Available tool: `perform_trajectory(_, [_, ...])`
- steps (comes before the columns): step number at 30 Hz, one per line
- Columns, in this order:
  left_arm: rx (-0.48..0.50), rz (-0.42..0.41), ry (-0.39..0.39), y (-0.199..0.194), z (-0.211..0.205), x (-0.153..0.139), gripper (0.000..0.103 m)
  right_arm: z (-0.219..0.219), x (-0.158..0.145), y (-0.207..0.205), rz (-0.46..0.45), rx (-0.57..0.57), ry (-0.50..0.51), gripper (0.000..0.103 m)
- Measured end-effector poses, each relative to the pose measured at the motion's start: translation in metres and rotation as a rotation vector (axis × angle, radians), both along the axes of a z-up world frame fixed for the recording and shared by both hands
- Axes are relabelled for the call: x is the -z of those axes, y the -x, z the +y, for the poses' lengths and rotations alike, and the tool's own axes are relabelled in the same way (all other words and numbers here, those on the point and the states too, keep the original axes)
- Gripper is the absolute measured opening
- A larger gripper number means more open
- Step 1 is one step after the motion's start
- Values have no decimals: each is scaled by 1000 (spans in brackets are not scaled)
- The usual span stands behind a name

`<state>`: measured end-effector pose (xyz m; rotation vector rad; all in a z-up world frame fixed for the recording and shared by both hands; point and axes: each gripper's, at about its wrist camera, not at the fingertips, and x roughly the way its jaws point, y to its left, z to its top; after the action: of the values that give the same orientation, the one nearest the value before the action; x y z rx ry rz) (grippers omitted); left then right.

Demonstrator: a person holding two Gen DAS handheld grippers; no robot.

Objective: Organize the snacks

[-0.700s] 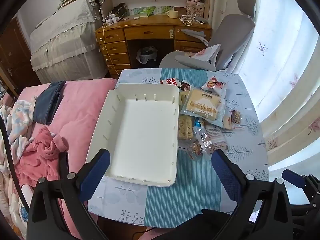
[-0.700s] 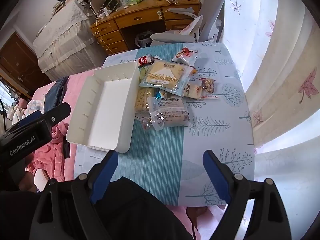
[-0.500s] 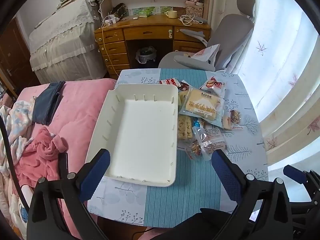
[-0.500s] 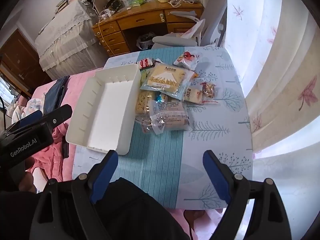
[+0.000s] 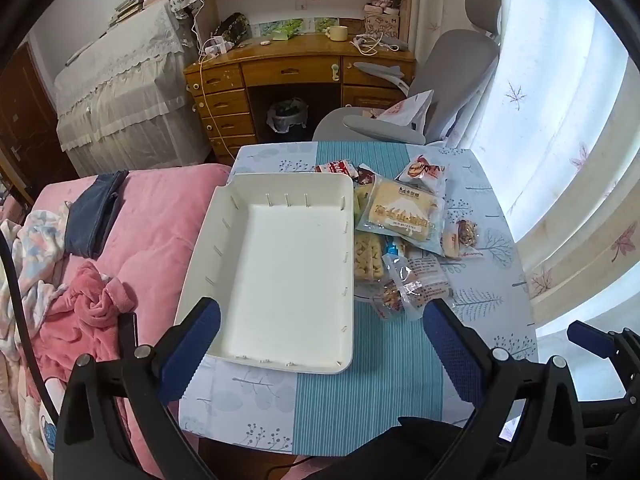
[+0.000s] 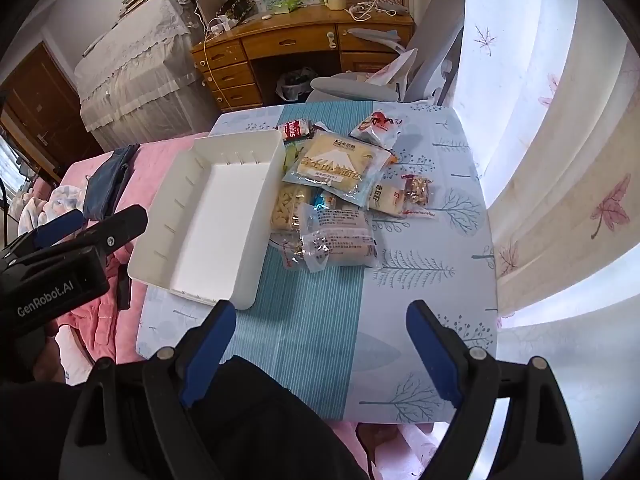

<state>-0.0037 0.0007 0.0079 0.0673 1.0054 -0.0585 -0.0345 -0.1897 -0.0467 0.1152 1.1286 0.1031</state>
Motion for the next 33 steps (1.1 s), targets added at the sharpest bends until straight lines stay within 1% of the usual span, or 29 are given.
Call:
perform_trajectory(6, [2, 8, 7, 1, 9, 1, 101, 7, 1, 2, 2, 11, 17, 90])
perform_trajectory(17, [56, 18, 20, -4, 33, 5, 101, 34, 2, 4, -3, 50, 37, 90])
perform_trajectory(20, [80, 14, 38, -9, 44, 5, 101, 44, -1, 2, -7, 69, 53, 92])
perform_trajectory(25, [98, 17, 67, -16, 57, 8, 101, 56, -3, 0, -15, 111, 66, 99])
perform_trajectory(27, [107, 37, 89, -20, 62, 12, 101, 59, -3, -1, -8, 130, 68, 102])
perform_trajectory(30, [121, 47, 105, -24, 69, 15, 101, 65, -2, 1, -6, 157, 65, 102])
perform_trajectory(33, [135, 81, 128, -28, 71, 22, 101, 70, 0, 2, 10, 172, 72, 103])
